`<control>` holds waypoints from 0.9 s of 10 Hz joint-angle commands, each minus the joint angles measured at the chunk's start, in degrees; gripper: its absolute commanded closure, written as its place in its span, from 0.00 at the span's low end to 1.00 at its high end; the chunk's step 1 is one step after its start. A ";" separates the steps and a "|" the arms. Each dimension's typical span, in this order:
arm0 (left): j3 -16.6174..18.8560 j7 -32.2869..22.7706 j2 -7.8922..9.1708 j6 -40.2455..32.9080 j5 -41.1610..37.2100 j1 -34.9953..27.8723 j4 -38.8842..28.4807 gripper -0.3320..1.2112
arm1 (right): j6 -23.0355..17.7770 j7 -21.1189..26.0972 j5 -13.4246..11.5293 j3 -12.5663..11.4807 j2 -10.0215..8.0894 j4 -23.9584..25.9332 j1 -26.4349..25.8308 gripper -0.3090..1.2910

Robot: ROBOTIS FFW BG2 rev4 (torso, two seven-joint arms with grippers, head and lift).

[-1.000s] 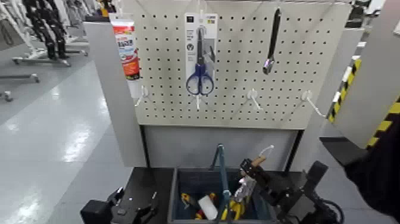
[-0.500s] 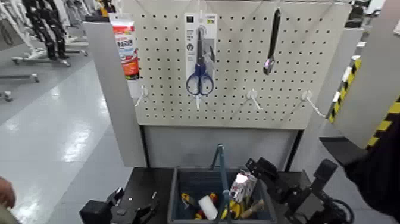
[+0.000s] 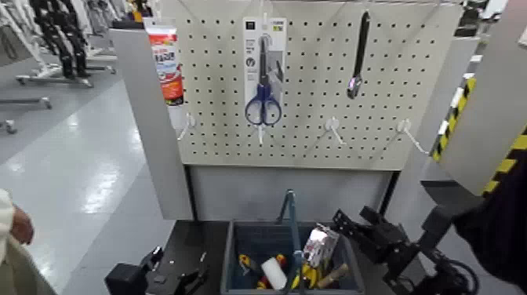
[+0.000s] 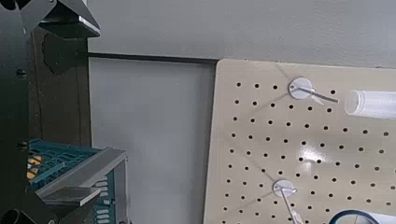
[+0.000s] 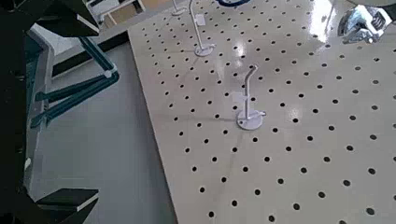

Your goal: Put the tool with the wooden handle into the crate.

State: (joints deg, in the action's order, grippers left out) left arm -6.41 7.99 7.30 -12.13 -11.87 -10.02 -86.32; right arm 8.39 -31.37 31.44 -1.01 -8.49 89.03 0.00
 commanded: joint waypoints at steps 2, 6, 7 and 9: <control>-0.01 0.00 0.00 0.09 0.00 0.00 0.01 0.29 | -2.68 9.48 -10.61 -1.27 1.89 9.06 5.53 0.24; -0.01 0.00 0.09 0.09 0.00 0.00 0.01 0.29 | -5.84 17.57 -19.22 -2.59 3.83 14.95 12.12 0.25; -0.10 0.00 0.09 0.09 0.00 0.00 0.01 0.29 | -6.81 18.36 -21.16 -3.03 4.44 15.82 13.62 0.25; -0.01 0.00 0.09 0.09 0.00 -0.09 0.01 0.29 | -10.32 19.77 -23.18 -3.38 5.94 15.91 16.43 0.26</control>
State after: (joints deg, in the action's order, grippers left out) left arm -6.44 7.99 7.38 -12.04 -11.86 -10.04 -86.31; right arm -0.81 -11.69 8.94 -4.32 -2.98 104.91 15.45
